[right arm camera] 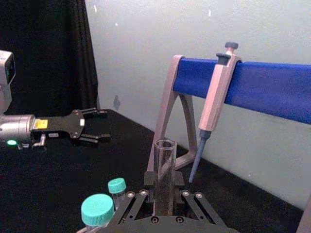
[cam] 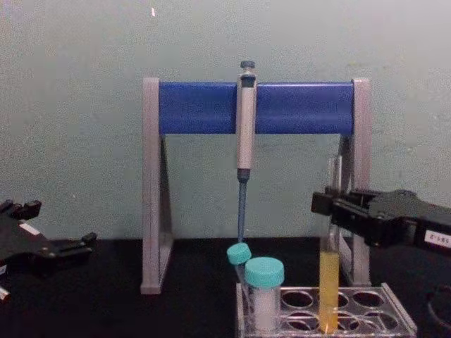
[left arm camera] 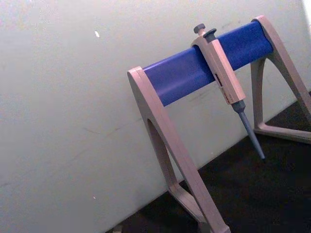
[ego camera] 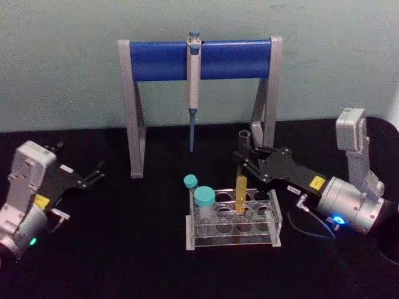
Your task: Pick up the test tube from the test tube rack, shake it, then place it back into the test tube rack.
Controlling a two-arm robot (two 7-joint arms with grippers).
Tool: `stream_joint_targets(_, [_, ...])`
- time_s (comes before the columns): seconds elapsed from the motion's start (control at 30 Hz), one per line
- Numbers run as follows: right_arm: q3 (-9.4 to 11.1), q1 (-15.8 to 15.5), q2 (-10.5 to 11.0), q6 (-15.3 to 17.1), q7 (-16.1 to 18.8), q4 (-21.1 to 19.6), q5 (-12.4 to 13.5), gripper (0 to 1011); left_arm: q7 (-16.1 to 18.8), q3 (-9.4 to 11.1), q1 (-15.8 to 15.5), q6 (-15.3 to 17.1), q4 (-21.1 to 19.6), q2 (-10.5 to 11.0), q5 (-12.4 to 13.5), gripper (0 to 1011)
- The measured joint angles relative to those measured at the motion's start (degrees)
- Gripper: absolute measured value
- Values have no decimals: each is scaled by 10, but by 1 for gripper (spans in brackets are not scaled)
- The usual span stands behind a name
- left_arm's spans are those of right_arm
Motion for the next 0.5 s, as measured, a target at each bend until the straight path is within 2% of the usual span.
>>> stream_joint_targets(0.5, [-13, 12, -3, 13, 2, 18, -13, 229, 0, 0, 0, 0, 0, 0, 0, 1001])
